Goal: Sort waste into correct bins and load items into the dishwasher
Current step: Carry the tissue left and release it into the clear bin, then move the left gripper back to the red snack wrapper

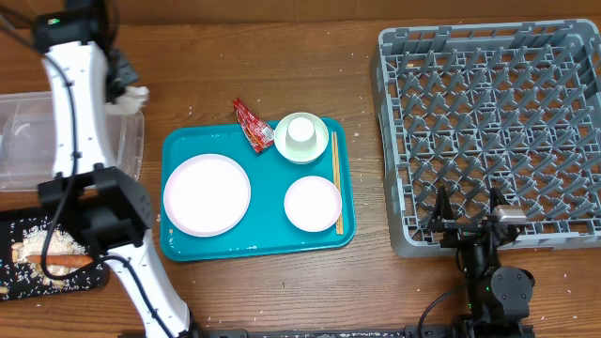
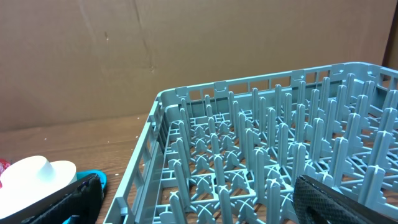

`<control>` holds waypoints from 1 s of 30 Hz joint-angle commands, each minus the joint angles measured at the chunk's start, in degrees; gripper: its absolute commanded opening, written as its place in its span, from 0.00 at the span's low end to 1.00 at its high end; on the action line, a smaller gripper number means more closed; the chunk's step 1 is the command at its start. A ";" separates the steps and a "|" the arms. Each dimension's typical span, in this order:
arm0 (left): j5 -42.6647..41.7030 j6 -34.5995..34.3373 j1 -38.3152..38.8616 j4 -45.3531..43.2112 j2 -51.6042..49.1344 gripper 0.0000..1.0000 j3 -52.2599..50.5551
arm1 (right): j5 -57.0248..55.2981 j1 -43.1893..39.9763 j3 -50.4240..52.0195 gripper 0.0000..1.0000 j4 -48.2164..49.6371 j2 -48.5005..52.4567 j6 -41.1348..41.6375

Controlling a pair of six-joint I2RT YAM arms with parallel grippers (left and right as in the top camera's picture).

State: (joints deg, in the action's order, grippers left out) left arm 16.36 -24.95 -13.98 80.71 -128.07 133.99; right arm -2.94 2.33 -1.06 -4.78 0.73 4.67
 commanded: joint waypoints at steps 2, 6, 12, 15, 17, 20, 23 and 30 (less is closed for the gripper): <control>2.19 -1.05 -4.92 -0.37 1.11 0.04 1.33 | 0.00 -0.11 0.59 1.00 0.17 -0.57 -0.20; 2.03 -1.03 -8.57 0.42 1.11 0.17 1.14 | 0.00 -0.11 0.59 1.00 0.17 -0.57 -0.20; 1.42 -1.01 -11.72 3.26 1.01 0.66 1.05 | 0.00 -0.11 0.59 1.00 0.17 -0.57 -0.20; -4.35 -0.15 -12.15 4.20 1.01 0.99 1.05 | 0.00 -0.11 0.59 1.00 0.17 -0.57 -0.20; -12.96 3.50 -12.11 4.55 1.01 0.87 1.05 | 0.00 -0.11 0.59 1.00 0.17 -0.57 -0.20; -22.21 6.32 -11.17 4.57 1.01 0.84 1.05 | 0.00 -0.11 0.59 1.00 0.17 -0.57 -0.20; -29.05 8.70 -9.18 4.81 1.01 0.84 1.05 | 0.00 -0.11 0.59 1.00 0.15 -0.57 -0.20; -30.10 8.70 -0.48 6.54 1.01 0.70 1.05 | 0.00 -0.11 0.59 1.00 0.15 -0.57 -0.20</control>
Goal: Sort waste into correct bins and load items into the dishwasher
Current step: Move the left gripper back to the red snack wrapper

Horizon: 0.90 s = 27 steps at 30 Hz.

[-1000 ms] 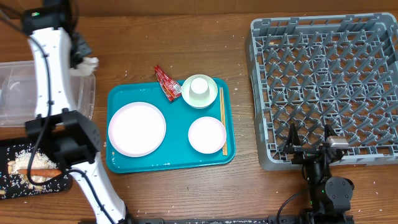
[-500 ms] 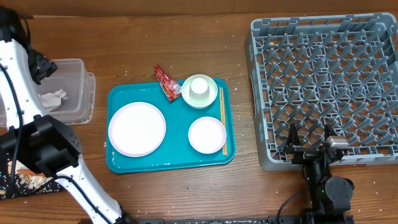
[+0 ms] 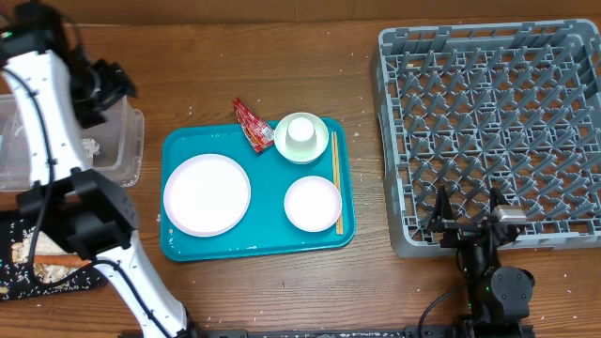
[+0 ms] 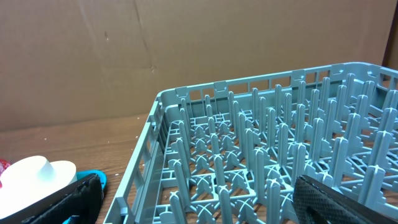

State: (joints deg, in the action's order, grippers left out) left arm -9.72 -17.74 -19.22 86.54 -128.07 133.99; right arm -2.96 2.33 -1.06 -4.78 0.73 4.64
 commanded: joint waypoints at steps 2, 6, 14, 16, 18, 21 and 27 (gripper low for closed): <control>-3.85 1.46 7.50 0.79 1.01 0.64 1.05 | 0.02 -0.11 0.59 1.00 0.17 -0.57 -0.17; -3.76 0.59 12.90 -0.33 0.96 0.64 0.17 | 0.02 -0.11 0.59 1.00 0.17 -0.57 -0.17; -0.17 -6.54 21.31 -4.28 -1.73 0.64 -2.25 | 0.02 -0.11 0.59 1.00 0.15 -0.57 -0.17; -0.17 -8.63 22.69 -5.40 -2.86 0.64 -2.86 | 0.02 -0.11 0.59 1.00 0.15 -0.57 -0.17; -0.20 -10.23 23.82 -6.45 -4.15 0.64 -3.15 | 0.02 -0.11 0.59 1.00 0.17 -0.57 -0.20; -0.20 -11.91 25.33 -7.63 -6.80 0.64 -3.21 | 0.02 -0.11 0.59 1.00 0.17 -0.57 -0.17; -0.15 -12.74 26.99 -10.51 -11.32 0.62 -3.30 | 0.02 -0.11 0.59 1.00 0.15 -0.57 -0.17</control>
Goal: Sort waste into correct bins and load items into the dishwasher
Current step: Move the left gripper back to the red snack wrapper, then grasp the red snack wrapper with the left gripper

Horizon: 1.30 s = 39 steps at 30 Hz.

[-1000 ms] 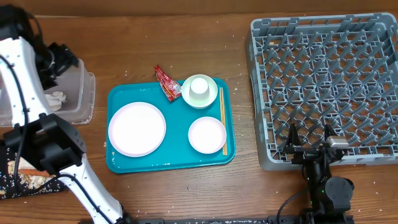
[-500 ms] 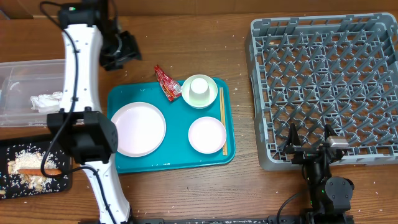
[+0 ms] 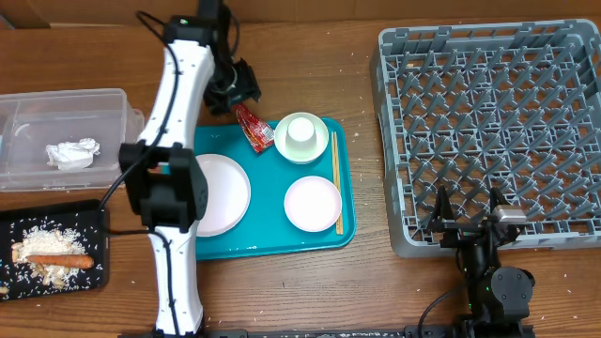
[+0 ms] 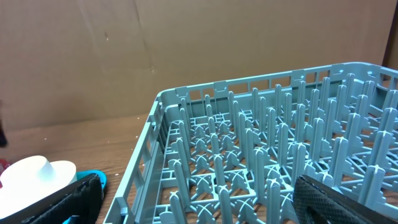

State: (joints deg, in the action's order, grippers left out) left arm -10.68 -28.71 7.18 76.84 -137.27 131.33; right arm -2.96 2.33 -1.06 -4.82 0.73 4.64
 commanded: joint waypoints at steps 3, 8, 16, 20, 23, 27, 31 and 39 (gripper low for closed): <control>1.60 -1.77 0.66 -2.49 -3.74 0.60 -0.63 | 0.02 -0.11 0.59 1.00 0.20 -0.57 -0.17; 4.85 -1.79 0.61 -3.41 -4.96 0.60 -0.83 | 0.02 -0.11 0.59 1.00 0.20 -0.57 -0.17; 8.41 -1.77 0.63 -3.28 -4.96 0.60 -1.11 | 0.02 -0.11 0.59 1.00 0.22 -0.57 -0.17; 8.74 -1.79 0.85 -4.74 -4.98 0.61 -1.92 | 0.02 -0.11 0.59 1.00 0.22 -0.57 -0.17; 8.70 -1.79 0.90 -5.55 -4.98 0.61 -2.19 | 0.02 -0.11 0.59 1.00 0.22 -0.57 -0.17; 8.74 -1.77 1.11 -6.01 -4.98 0.61 -2.25 | 0.02 -0.11 0.59 1.00 0.20 -0.57 -0.17; 8.50 -1.77 1.20 -6.51 -4.98 0.54 -2.25 | 0.02 -0.11 0.59 1.00 0.20 -0.57 -0.17; 8.09 -1.77 1.46 -6.58 -4.98 0.53 -2.27 | 0.02 -0.11 0.59 1.00 0.22 -0.57 -0.20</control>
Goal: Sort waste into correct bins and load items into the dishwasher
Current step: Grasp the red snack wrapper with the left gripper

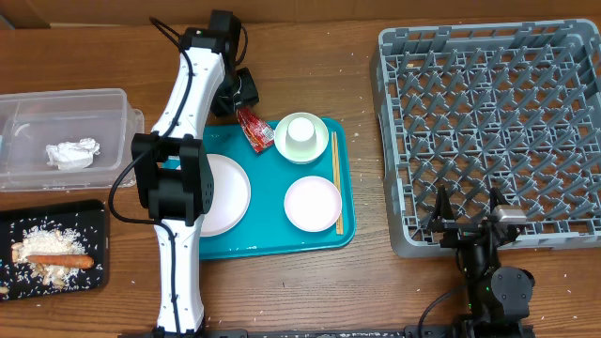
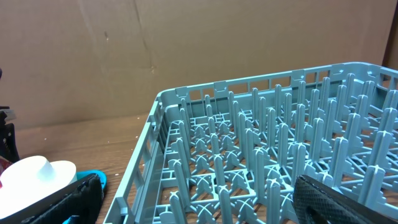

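My left gripper [image 1: 240, 103] hangs open over the upper end of a red snack wrapper [image 1: 254, 130] that lies across the far edge of the teal tray [image 1: 258, 246]. The tray carries a large white plate [image 1: 218, 195] partly under my left arm, a white cup in a bowl [image 1: 300, 137], a small white plate [image 1: 313, 203] and a pair of chopsticks [image 1: 336, 183]. The grey dish rack [image 1: 488, 113] holds nothing. My right gripper [image 1: 467, 223] [image 2: 199, 208] rests open at the rack's near edge, over its pegs [image 2: 249, 162].
A clear bin [image 1: 38, 108] at the left holds a crumpled white tissue [image 1: 71, 152]. A black tray [image 1: 94, 272] with rice and a sausage sits at the near left. Cardboard walls the back.
My left gripper has shifted slightly, closer onto the red wrapper's upper end. The wrapper, the dishes and the right arm have not moved.
My left gripper held a white tissue over the clear bin. Then it was farther left with the tissue lying in the bin. After that it was across at the tray's far edge by the red wrapper, where it stays now. The right arm never moved.
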`<control>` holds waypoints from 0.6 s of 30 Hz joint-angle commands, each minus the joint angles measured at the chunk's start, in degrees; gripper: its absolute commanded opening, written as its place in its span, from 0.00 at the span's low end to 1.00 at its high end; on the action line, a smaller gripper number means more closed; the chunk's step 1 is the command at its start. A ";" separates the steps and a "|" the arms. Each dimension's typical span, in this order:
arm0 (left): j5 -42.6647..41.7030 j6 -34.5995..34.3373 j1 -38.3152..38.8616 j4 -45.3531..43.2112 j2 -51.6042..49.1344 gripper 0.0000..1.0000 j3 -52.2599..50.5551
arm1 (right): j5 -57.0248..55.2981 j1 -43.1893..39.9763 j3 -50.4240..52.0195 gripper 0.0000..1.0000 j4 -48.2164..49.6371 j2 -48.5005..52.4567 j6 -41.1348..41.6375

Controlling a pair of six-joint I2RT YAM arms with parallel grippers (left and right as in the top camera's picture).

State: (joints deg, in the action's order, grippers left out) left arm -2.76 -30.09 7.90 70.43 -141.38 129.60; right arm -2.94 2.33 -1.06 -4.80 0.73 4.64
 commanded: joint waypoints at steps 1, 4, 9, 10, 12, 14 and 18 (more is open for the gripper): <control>0.17 -0.39 0.81 -0.26 -0.87 0.53 -0.57 | 0.00 -0.11 0.59 1.00 0.17 -0.57 -0.17; 0.20 -0.39 1.16 -0.70 -0.87 0.59 -0.59 | 0.00 -0.11 0.59 1.00 0.17 -0.57 -0.17; 0.28 -0.37 1.62 -0.87 -0.90 0.58 -0.61 | 0.00 -0.11 0.59 1.00 0.17 -0.57 -0.17; 0.42 -0.37 1.62 -0.92 -0.90 0.58 -0.61 | 0.00 -0.11 0.59 1.00 0.17 -0.57 -0.17; 0.44 -0.37 1.62 -1.09 -0.90 0.58 -0.61 | 0.00 -0.11 0.59 1.00 0.17 -0.57 -0.17; 0.44 -0.35 1.60 -1.07 -0.92 0.57 -0.61 | 0.00 -0.11 0.59 1.00 0.17 -0.57 -0.17; 0.44 -0.15 1.60 -0.87 -0.92 0.57 -0.61 | 0.00 -0.11 0.59 1.00 0.17 -0.57 -0.17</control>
State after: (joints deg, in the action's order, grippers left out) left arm -2.74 -30.09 9.19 69.54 -141.40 129.56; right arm -2.94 2.33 -1.06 -4.80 0.73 4.67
